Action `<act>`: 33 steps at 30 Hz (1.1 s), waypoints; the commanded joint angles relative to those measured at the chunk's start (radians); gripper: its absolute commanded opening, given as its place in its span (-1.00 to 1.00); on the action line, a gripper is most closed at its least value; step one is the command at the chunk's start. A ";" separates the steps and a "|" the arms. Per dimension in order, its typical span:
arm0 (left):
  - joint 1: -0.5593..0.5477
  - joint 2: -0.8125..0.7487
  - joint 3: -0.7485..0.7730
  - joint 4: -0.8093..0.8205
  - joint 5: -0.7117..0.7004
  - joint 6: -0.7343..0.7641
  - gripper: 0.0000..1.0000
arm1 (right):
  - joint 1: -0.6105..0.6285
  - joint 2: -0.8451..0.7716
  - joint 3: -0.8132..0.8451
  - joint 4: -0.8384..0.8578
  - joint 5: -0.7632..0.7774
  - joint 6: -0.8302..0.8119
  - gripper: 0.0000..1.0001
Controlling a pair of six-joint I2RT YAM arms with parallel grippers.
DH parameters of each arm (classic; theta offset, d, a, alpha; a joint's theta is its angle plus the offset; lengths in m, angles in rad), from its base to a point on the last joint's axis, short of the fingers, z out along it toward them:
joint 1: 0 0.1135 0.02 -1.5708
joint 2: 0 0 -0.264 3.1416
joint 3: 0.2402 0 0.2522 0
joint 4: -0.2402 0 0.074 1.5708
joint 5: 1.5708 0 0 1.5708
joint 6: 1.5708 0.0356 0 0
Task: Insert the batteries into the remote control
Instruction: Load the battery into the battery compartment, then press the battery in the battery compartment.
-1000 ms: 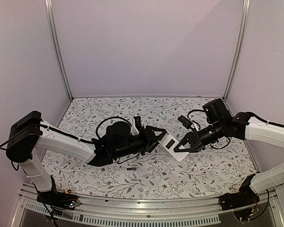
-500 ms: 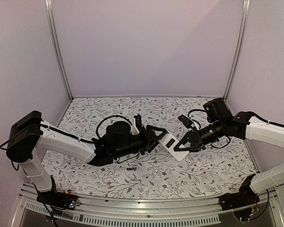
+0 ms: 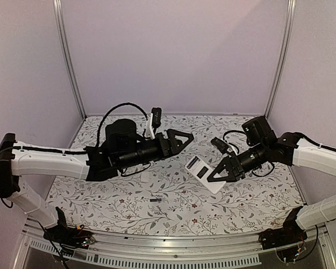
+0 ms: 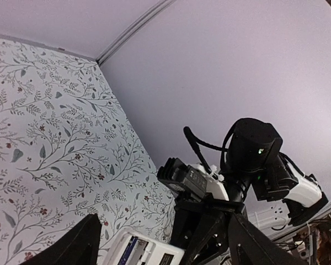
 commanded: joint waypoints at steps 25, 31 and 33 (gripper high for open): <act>-0.033 0.084 0.359 -0.838 0.234 0.617 0.05 | 0.008 -0.012 0.058 -0.173 -0.120 -0.203 -1.00; -0.038 0.107 0.379 -0.855 0.235 0.625 0.01 | 0.008 -0.004 0.068 -0.189 -0.123 -0.219 -1.00; -0.040 0.115 0.388 -0.866 0.237 0.633 0.01 | 0.007 -0.002 0.071 -0.191 -0.120 -0.220 -1.00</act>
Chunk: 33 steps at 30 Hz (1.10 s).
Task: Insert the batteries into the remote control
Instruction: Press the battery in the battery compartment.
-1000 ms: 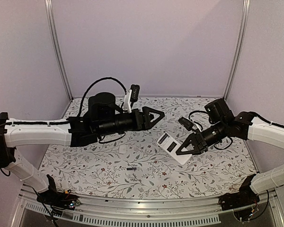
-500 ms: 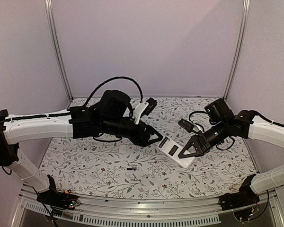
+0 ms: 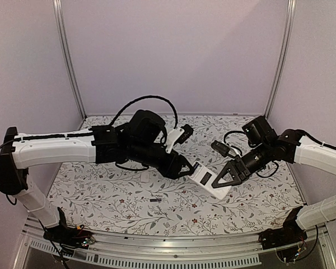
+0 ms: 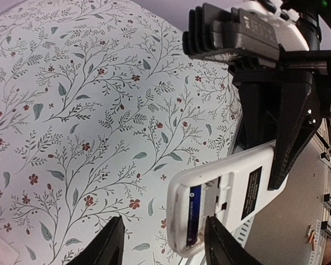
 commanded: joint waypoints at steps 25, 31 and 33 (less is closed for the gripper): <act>-0.018 0.069 0.111 -0.186 -0.090 0.106 -0.02 | 0.006 0.018 0.032 -0.017 -0.031 -0.016 -1.00; 0.043 -0.062 0.039 -0.128 -0.052 0.089 0.48 | 0.005 0.061 -0.016 -0.009 0.026 -0.013 -1.00; 0.076 -0.120 0.001 -0.130 -0.054 0.105 0.57 | 0.007 0.076 -0.036 0.003 0.039 -0.013 -1.00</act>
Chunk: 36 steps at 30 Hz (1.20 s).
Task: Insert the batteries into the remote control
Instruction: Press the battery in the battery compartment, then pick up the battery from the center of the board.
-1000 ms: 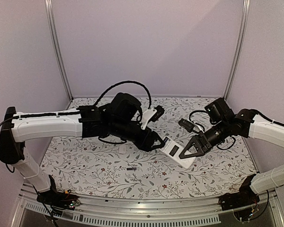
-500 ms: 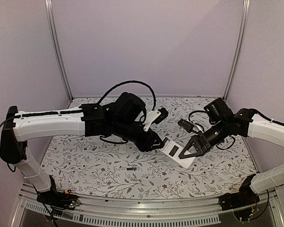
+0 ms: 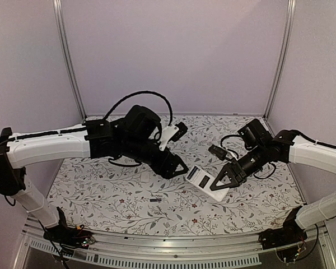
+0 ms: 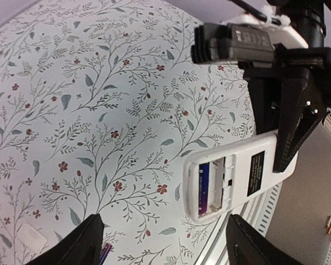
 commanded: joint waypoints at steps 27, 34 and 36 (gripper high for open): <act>0.131 0.062 -0.140 -0.335 -0.114 0.271 0.01 | 0.006 -0.045 -0.138 0.089 0.028 0.017 -1.00; 0.087 0.180 -0.090 -0.325 -0.131 0.341 -0.06 | 0.007 -0.050 -0.172 0.117 0.030 0.037 -1.00; 0.074 0.211 -0.078 -0.326 -0.137 0.357 -0.08 | 0.006 -0.051 -0.176 0.120 0.030 0.039 -1.00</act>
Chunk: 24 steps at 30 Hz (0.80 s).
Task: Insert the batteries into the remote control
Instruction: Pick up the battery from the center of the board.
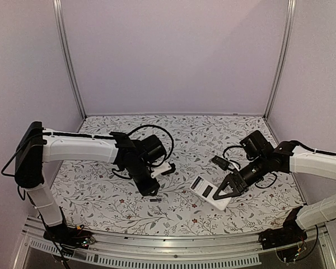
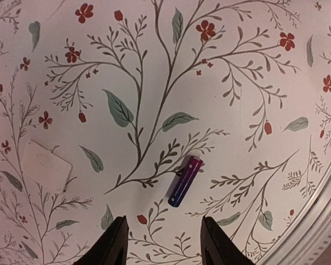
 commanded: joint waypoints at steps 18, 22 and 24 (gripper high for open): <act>-0.056 0.178 0.032 0.029 -0.017 0.087 -0.39 | 0.005 -0.019 -0.030 0.033 0.008 0.004 -1.00; -0.062 0.189 0.024 0.031 -0.023 0.087 -0.45 | 0.006 -0.014 -0.028 0.030 0.006 -0.001 -1.00; -0.064 0.194 0.019 0.030 -0.024 0.087 -0.52 | 0.006 -0.014 -0.028 0.028 0.006 -0.001 -1.00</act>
